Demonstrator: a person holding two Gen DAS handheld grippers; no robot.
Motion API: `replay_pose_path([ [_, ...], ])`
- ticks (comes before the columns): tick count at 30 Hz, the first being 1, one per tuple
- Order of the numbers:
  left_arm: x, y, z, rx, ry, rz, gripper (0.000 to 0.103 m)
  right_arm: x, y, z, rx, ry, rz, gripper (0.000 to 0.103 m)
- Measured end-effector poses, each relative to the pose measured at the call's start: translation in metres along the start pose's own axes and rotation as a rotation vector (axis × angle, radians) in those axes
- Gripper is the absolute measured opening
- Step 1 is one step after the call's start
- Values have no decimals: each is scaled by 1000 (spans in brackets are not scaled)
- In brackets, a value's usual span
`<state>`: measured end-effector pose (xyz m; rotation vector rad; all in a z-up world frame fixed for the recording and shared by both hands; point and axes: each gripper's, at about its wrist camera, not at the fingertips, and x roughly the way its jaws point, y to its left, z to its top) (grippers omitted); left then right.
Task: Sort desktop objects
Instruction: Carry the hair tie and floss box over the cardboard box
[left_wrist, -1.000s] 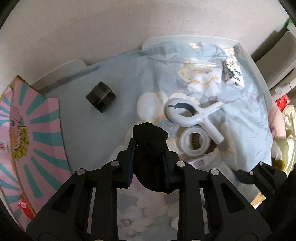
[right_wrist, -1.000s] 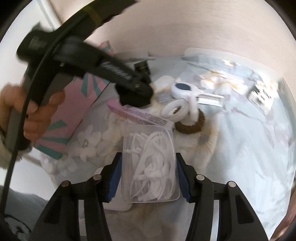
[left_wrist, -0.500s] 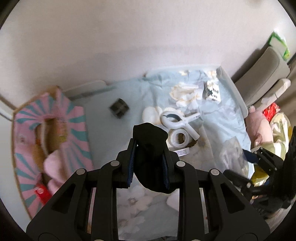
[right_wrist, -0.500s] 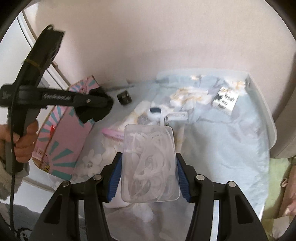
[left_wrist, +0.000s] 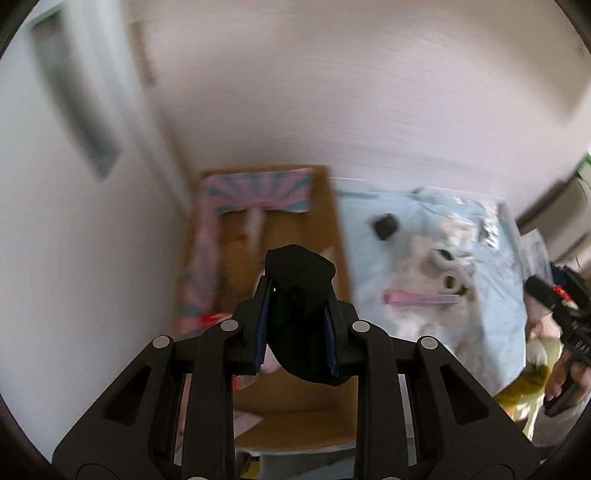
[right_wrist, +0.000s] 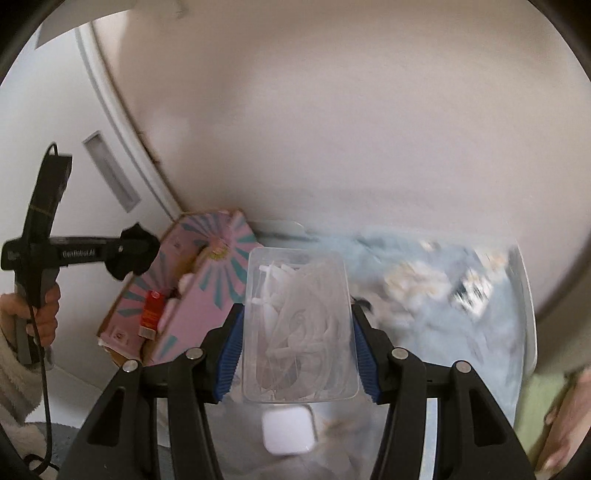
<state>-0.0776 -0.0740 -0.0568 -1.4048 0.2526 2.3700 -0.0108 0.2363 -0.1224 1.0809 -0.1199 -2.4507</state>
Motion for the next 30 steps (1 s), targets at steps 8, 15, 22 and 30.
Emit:
replay_pose_path([
  [8,-8,58,-17,-114,-15,45,22,34,67,42,-149,-6,103,51],
  [15,-11,71,-22,-117,-31,52,22,88,114,70,-219,71,200,51],
  [22,17,64,-30,-65,23,15,22,142,147,91,-231,127,211,51],
  [30,55,57,-48,-6,141,-28,22,209,167,97,-231,224,126,51],
])
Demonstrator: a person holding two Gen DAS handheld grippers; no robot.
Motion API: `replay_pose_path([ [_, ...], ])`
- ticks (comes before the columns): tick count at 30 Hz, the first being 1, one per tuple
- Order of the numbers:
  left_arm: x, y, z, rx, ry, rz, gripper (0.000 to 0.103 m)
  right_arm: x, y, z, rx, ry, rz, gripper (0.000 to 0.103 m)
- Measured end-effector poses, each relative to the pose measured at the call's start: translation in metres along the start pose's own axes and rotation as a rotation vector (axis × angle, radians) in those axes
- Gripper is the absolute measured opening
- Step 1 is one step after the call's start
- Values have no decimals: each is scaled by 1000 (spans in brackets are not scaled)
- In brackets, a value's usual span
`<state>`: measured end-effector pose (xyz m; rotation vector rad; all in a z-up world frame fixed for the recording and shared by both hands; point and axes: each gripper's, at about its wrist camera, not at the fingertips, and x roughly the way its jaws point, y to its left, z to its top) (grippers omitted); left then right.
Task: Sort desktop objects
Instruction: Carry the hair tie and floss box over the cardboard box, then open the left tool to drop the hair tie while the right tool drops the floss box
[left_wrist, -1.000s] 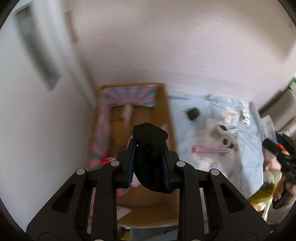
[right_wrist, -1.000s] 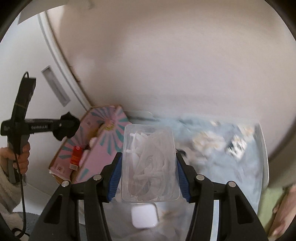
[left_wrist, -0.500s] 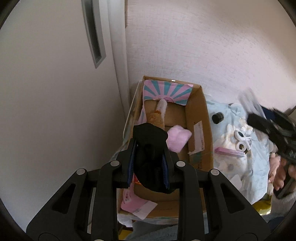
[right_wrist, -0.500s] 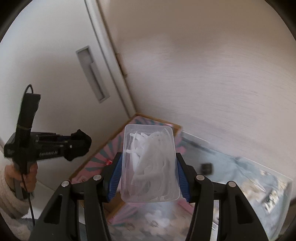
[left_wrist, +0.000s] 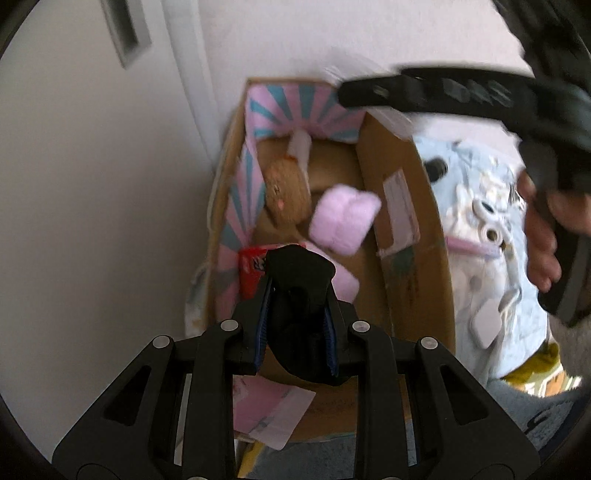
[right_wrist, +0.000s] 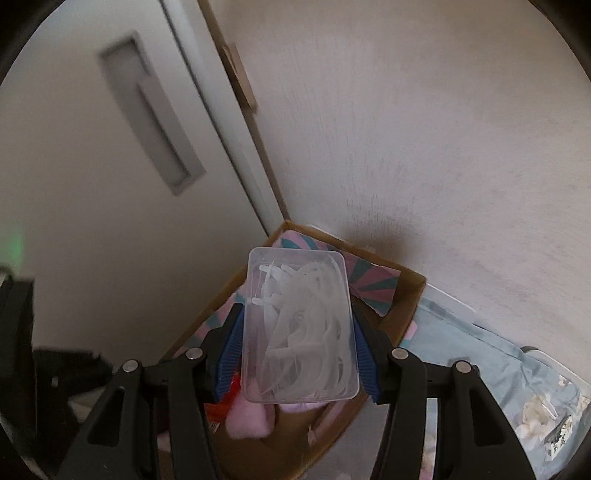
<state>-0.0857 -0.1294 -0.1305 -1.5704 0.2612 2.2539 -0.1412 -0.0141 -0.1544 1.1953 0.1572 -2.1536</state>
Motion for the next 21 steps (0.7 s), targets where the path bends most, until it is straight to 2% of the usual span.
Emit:
replay_pose_path([
  [7,23,-12,-3,60,57,-21,22,40,4,2,27,53,-56,51],
  [17,35,-18,-10,81,87,-35,22,58,-17,-9,49,99,-87,51],
  [19,34,-18,-11,76,85,-42,28,59,-18,-10,50,99,-93,51],
  [20,34,-18,-11,70,90,-46,46,59,-19,-10,53,97,-98,51],
  [21,34,-18,-10,60,95,-50,68,60,-20,-10,58,96,-107,51],
])
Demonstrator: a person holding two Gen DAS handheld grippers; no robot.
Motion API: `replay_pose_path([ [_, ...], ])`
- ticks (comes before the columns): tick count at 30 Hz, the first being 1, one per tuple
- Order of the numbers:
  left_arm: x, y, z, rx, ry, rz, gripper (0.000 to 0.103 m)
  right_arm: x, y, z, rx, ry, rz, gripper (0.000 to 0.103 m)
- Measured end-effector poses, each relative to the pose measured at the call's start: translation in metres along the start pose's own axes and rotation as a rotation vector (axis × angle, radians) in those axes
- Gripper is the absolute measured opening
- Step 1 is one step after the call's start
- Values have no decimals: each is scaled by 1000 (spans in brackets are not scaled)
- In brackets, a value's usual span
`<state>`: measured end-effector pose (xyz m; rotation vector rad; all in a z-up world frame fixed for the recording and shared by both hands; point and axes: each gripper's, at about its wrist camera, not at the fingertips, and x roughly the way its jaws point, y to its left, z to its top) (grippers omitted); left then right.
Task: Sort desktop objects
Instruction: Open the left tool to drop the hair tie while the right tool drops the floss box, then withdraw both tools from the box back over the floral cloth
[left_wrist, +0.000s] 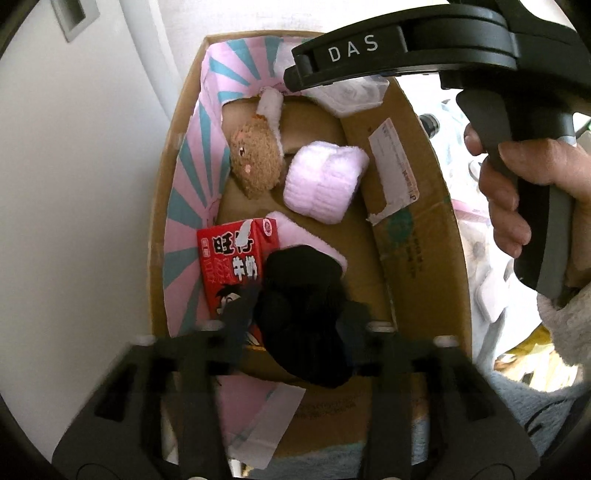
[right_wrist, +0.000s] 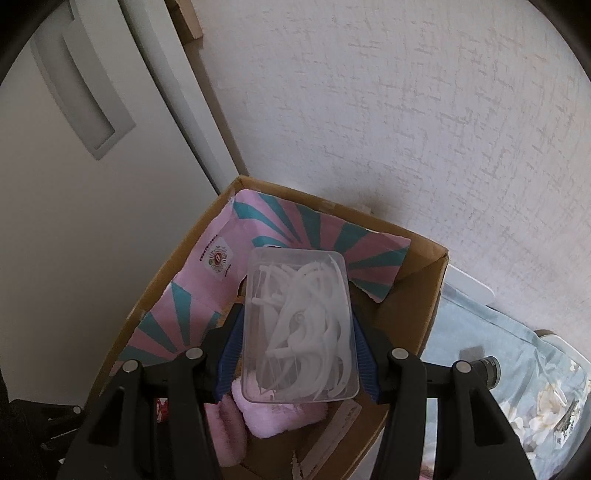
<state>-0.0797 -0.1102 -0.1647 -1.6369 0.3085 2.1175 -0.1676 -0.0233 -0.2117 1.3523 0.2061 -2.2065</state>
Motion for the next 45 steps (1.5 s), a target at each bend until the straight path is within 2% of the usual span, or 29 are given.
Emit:
replay_pose_path([
  [1,-1,0,0,-11,-7,-12,75,1,-2,0,7,6,-4,53],
  [2,-3,1,-1,-19,-18,-24,78,2,-3,0,9,11,-1,61],
  [3,-7,1,-2,-26,-33,-40,78,3,-4,1,6,12,-15,67],
  [4,-9,0,-3,-27,-39,-45,78,2,-3,1,2,6,-34,77],
  [5,-11,0,-4,-25,-48,-43,78,1,-3,1,-5,-3,-51,80],
  [7,-16,-2,-5,-20,-68,-33,79,-4,-6,1,-1,-15,-67,80],
  [11,-20,-6,-8,-9,-81,-22,81,-15,-14,-2,41,-29,-38,80],
  [14,-21,-12,-7,0,-80,-14,81,-16,-8,-5,27,-40,-32,80],
  [17,-28,-15,-4,14,-100,-2,82,-28,-6,-16,27,-46,-86,80],
  [19,-31,-12,-2,23,-116,-1,82,-33,-10,-15,50,-64,-54,80],
  [21,-33,-14,2,30,-130,-2,82,-43,-15,-18,65,-80,-62,80],
  [25,-46,-28,7,62,-155,-8,82,-60,-30,-26,92,-94,-142,80],
  [32,-60,-58,17,166,-203,1,82,-83,-71,-51,177,-81,-194,80],
  [37,-77,-77,31,240,-253,21,82,-103,-98,-73,230,-108,-212,80],
  [41,-94,-86,42,265,-286,10,82,-110,-127,-93,322,-118,-174,80],
  [45,-106,-91,52,271,-313,6,87,-117,-133,-111,300,-114,-256,80],
])
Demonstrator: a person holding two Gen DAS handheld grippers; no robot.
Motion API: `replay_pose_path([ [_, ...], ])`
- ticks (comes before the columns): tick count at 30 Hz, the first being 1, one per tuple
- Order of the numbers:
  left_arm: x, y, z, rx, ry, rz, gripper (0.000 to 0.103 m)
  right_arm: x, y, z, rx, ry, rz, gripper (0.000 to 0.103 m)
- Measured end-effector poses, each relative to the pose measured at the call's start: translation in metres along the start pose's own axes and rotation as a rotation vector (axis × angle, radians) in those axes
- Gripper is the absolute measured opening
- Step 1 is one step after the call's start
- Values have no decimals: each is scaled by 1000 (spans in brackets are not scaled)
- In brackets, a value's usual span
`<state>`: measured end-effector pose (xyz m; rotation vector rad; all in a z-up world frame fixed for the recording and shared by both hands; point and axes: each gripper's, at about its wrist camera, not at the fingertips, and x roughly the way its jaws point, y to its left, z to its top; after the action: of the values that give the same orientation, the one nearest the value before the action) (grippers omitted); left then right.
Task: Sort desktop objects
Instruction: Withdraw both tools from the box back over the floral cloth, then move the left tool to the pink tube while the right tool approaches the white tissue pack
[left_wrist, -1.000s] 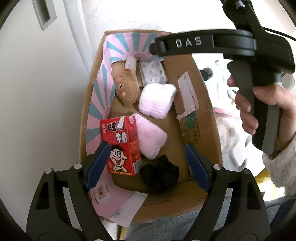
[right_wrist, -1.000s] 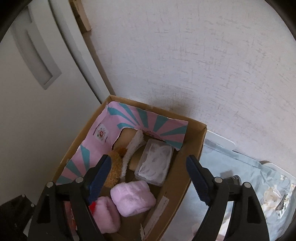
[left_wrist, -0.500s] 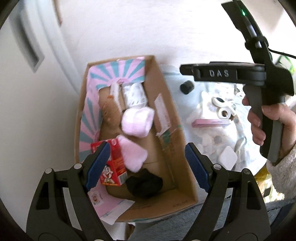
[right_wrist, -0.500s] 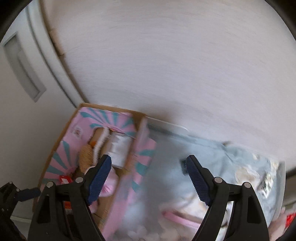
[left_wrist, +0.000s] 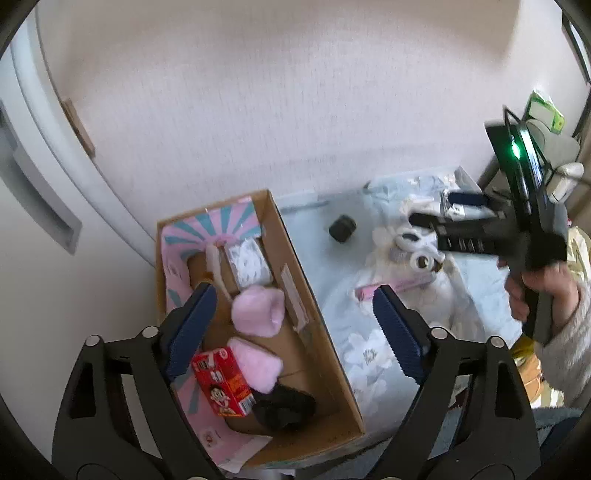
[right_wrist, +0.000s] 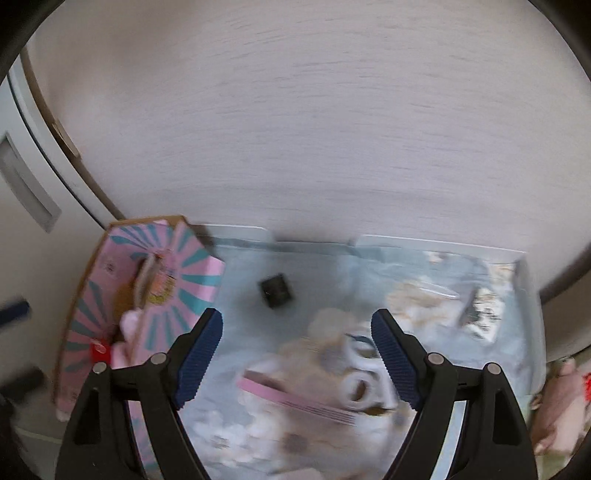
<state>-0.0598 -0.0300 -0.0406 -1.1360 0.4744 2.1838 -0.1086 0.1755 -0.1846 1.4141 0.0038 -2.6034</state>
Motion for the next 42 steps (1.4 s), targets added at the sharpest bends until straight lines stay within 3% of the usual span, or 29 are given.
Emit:
replay_pose_path([
  [4,-8,3,14,-24,-8,-16,87,-12,-5,-8,-1,17,11,80],
  [15,-4,-12,32,-104,-3,-7,87,-59,-15,-13,99,-41,53,80],
  [18,5,-32,32,-62,19,-11,87,-67,-39,-21,108,-50,16,80],
  [23,29,-64,33,30,40,30,87,-69,-93,-37,152,-42,28,80],
  [32,92,-124,31,116,117,-57,87,-46,-151,-62,134,25,15,80],
  [38,131,-148,25,137,174,-112,87,-29,-177,-62,138,62,26,80],
  [42,153,-158,17,154,223,-189,87,-15,-189,-60,124,83,31,80],
])
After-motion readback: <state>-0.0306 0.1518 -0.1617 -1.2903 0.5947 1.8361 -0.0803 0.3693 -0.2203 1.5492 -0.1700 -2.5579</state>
